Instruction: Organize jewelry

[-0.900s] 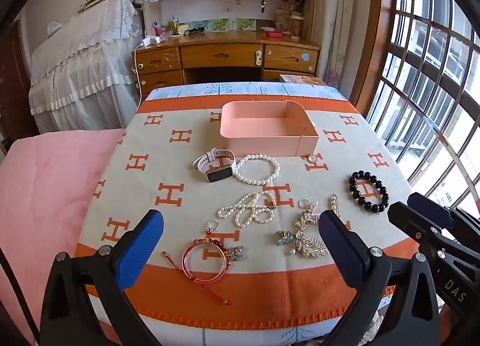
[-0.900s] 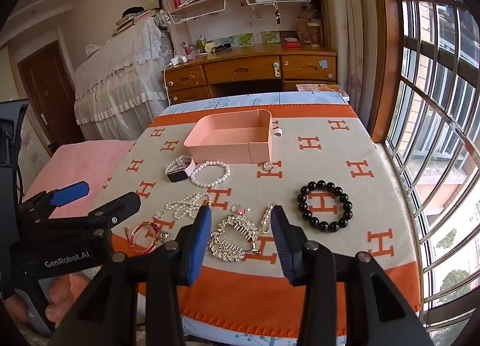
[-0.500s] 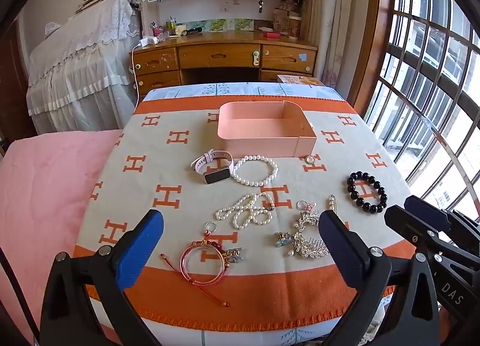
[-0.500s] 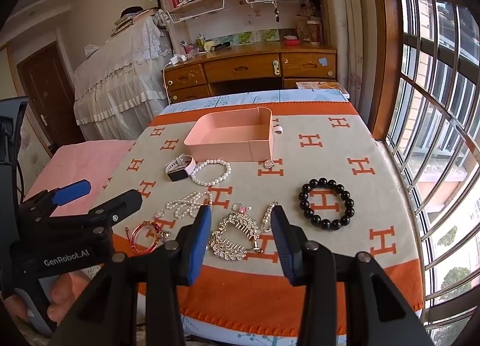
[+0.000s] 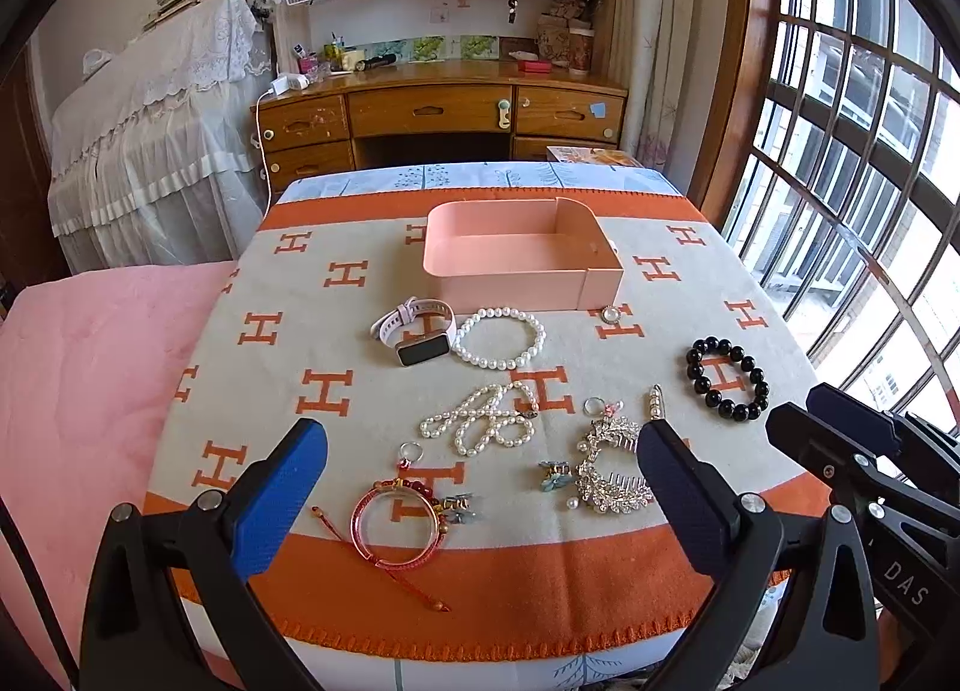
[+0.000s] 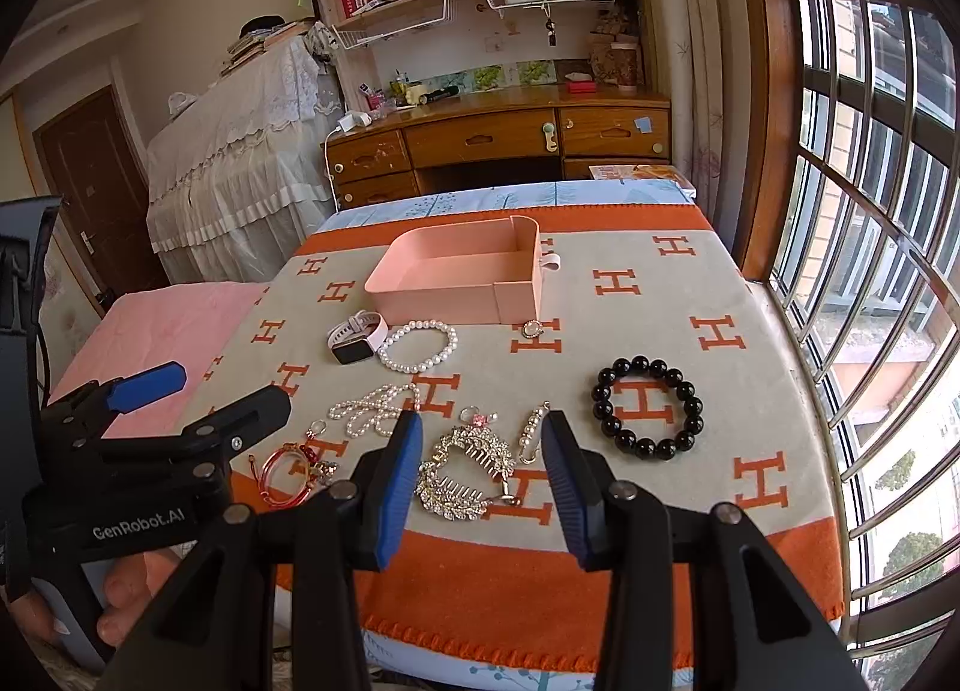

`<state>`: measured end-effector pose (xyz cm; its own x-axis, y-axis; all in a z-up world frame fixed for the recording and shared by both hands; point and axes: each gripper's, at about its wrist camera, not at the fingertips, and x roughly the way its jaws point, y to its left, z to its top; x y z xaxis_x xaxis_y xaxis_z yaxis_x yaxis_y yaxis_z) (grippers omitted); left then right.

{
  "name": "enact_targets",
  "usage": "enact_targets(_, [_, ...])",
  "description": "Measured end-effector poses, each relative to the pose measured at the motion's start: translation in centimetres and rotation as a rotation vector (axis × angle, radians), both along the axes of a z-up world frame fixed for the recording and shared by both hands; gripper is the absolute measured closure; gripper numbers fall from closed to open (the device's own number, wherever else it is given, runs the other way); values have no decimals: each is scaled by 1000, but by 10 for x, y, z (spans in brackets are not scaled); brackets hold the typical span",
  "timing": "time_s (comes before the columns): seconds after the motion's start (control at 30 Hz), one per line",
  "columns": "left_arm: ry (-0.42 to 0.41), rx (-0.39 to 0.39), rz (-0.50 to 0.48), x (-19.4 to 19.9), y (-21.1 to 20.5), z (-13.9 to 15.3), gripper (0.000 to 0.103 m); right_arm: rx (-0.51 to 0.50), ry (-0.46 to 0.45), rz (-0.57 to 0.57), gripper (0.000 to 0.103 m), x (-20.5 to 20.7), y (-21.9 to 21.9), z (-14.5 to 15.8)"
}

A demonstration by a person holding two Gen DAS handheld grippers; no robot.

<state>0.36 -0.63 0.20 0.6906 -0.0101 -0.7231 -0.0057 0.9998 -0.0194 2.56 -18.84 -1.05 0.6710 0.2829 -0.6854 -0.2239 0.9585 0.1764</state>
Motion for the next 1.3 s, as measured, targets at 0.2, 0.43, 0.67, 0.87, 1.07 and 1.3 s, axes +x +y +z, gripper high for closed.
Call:
enact_targets(0.2, [1, -9, 3, 1, 1, -1, 1, 1, 2, 3, 61, 0, 0, 0])
enact_targets(0.43, [-8, -10, 6, 1, 1, 1, 1, -1, 4, 0, 61, 1, -1, -2])
enact_targets(0.67, [-5, -15, 8, -1, 1, -1, 1, -1, 1, 1, 61, -1, 0, -1])
enact_targets(0.87, [-8, -18, 13, -2, 3, -2, 1, -2, -2, 2, 61, -3, 1, -1])
enact_targets(1.07, [-4, -11, 17, -3, 3, -4, 1, 0, -1, 4, 61, -3, 2, -2])
enact_targets(1.3, [2, -10, 21, -3, 5, -7, 1, -3, 13, 16, 61, -5, 6, -4])
